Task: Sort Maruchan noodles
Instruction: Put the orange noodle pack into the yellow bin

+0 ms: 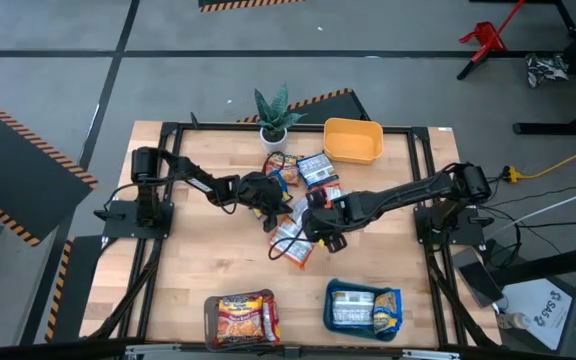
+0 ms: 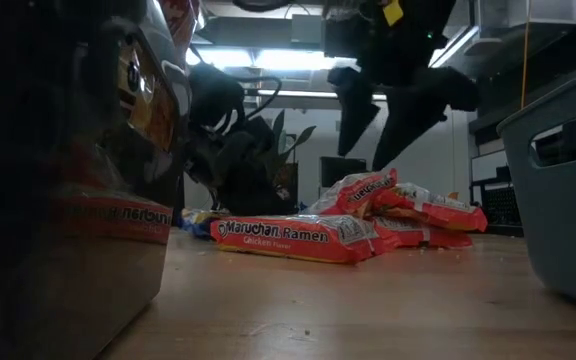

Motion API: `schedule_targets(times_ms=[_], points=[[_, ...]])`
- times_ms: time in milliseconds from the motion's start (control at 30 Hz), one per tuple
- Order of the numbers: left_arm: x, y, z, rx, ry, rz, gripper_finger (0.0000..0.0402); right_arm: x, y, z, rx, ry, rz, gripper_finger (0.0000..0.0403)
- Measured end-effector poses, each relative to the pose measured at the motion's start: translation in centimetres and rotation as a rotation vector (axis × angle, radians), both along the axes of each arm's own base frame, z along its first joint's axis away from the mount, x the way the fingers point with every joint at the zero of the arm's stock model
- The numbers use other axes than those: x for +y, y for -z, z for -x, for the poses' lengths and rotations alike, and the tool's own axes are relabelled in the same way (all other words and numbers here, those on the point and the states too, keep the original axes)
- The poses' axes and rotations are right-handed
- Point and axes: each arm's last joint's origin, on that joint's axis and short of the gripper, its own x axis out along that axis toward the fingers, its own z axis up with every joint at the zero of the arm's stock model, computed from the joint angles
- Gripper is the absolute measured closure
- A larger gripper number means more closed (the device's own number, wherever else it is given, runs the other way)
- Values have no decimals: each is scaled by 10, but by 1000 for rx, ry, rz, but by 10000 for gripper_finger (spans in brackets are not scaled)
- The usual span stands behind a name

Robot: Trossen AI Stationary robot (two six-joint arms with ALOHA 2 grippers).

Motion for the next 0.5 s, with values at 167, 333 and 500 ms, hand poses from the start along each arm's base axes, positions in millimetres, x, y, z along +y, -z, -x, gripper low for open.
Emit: schedule_targets(times_ms=[167, 333, 500], points=[[0, 1, 1, 11, -5, -4, 402, 0, 4, -7, -12, -102, 86, 88], [0, 2, 1, 22, -6, -3, 402, 1, 21, -12, 44, -145, 80, 86], [1, 2, 2, 30, -7, -2, 402, 1, 35, -15, 95, -148, 112, 86]])
